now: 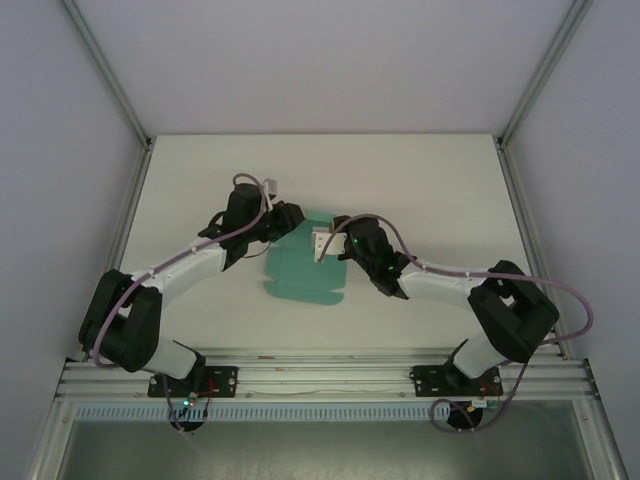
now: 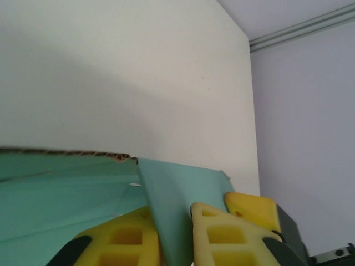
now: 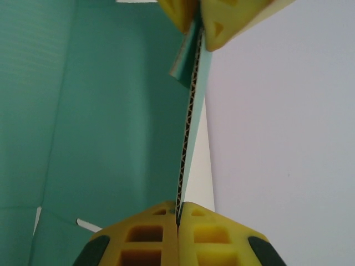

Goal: Assemble paper box

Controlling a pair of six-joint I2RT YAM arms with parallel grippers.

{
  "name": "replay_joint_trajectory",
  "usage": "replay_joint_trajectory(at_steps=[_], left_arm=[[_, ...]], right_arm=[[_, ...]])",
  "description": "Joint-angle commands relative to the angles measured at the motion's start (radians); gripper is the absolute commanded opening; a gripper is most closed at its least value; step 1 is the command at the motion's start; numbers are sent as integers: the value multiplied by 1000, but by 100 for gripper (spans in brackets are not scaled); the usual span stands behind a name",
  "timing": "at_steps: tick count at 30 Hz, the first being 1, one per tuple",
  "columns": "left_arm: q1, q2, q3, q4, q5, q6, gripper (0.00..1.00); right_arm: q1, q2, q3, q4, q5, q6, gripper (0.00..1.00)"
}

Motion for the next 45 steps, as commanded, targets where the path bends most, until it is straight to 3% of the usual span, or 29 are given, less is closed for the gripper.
replay_joint_trajectory(at_steps=[1, 7, 9, 12, 15, 17, 19, 27, 39, 45], left_arm=[[-32, 9, -7, 93, 23, -30, 15], [-31, -23, -7, 19, -41, 11, 19], [-31, -47, -4, -31, -65, 51, 41], [-31, -107, -8, -152, -148, 129, 60], [-28, -186, -39, -264, -279, 207, 88], [-18, -236, -76, -339, -404, 220, 100], [14, -278, -117, -377, -446, 227, 100], [195, -380, -301, -314, -391, 272, 100], [216, -229, -358, -79, -332, 350, 100], [217, -184, -381, 69, -250, 356, 100]], right_arm=[[13, -3, -8, 8, -44, -11, 0], [13, -3, 0, 6, -17, -8, 0], [11, -2, 5, -4, -14, -1, 0], [5, -8, 9, -11, -14, 20, 0], [-8, -25, 12, -30, -31, 51, 0], [-23, -39, 10, -40, -53, 76, 0], [-37, -51, 6, -40, -80, 96, 0], [-87, -96, 0, -52, -154, 169, 0], [-111, -133, -3, -76, -218, 222, 0], [-114, -156, 0, -106, -238, 237, 0]])
